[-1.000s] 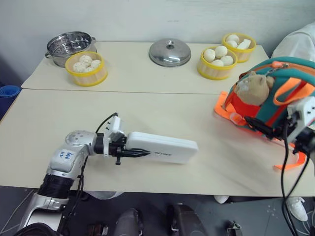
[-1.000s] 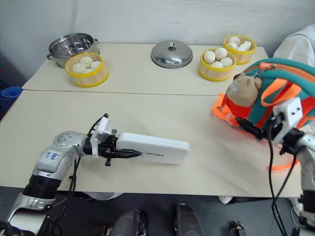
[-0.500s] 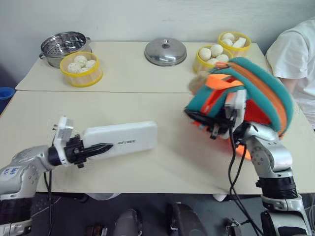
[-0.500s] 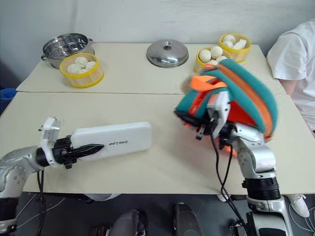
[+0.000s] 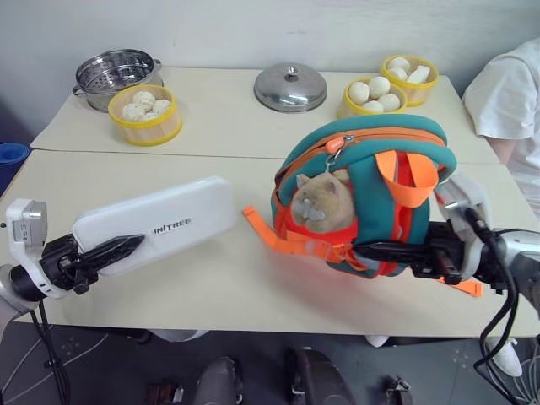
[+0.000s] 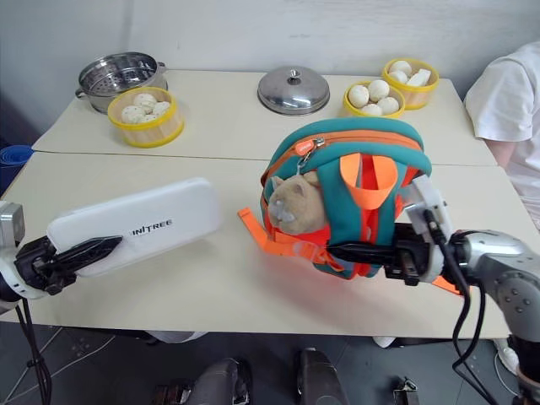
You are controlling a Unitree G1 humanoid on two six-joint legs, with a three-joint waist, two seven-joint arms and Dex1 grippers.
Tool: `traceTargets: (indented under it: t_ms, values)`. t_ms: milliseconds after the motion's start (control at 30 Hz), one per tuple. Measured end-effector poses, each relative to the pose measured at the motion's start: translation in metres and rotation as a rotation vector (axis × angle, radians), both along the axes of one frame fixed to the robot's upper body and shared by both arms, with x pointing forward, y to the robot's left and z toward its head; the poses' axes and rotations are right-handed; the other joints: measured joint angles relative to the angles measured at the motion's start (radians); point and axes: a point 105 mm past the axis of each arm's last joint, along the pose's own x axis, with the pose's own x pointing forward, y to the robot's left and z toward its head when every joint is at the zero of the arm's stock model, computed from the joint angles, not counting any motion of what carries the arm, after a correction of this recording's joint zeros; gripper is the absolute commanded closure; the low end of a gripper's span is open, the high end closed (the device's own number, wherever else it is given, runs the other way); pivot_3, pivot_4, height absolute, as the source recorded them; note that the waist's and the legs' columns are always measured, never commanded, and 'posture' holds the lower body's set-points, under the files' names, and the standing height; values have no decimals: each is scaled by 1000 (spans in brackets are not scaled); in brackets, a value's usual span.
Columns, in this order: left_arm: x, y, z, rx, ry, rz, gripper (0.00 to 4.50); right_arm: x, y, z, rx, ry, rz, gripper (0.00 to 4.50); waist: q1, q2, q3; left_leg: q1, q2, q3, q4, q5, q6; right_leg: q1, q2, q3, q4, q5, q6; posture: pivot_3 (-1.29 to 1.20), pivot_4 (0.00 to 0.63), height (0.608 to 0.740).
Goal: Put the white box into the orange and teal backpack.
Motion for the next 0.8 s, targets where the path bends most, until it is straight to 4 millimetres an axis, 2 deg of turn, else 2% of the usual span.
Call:
traceTargets:
  t_ms: [133, 200, 300, 333, 467, 567, 700, 800]
  values:
    - [21, -24, 28, 5, -173, -4, 2860, 5, -9, 3, 47, 47, -20, 4443, 15, 0, 0, 0, 0, 0, 2, 2, 1, 1, 1, -1, 2, 0, 1, 0, 150, 740]
    - [34, -48, 50, -10, -294, -63, 2860, 10, -10, 9, 57, 38, -21, 4443, 20, 0, 0, -1, -1, 0, 3, 4, 2, 1, 0, -1, 2, 2, 3, 0, 150, 740]
    - [47, -82, 75, -15, -390, -198, 2860, 14, -13, 4, 38, 41, -25, 4443, 27, 0, 0, -2, -2, 2, 4, 4, 2, 3, 1, -1, -1, 3, 5, 0, 150, 740]
    - [49, -92, 76, 22, -395, -251, 2860, 17, -14, 1, 26, 39, -30, 4443, 24, 0, 0, -2, -2, 3, 4, 5, -1, 2, 1, 1, -1, 3, 6, 0, 150, 740]
    - [56, -107, 72, 121, -364, -370, 2860, 28, -16, 1, 9, 31, -53, 4443, 7, 0, 0, -7, -1, 5, 5, 5, -2, -5, 5, 5, 0, 3, 6, 0, 150, 740]
    - [67, -111, 64, 161, -377, -364, 2860, 28, -14, -3, 3, 37, -50, 4443, 13, 0, 0, -8, 2, 4, 6, 6, -4, -6, 8, 4, 0, 3, 6, 0, 150, 740]
    - [77, -127, 50, 281, -399, -364, 2860, 21, -10, -12, 7, 57, -54, 4443, 19, 0, 0, -9, 2, 3, 9, 6, -4, -5, 9, 5, 0, 4, 6, 0, 150, 740]
    - [82, -144, 53, 358, -378, -377, 2860, 20, -11, -15, 12, 63, -78, 4443, 20, -1, 0, -10, 2, 3, 13, 5, -2, -4, 8, 6, 1, 5, 8, 0, 150, 740]
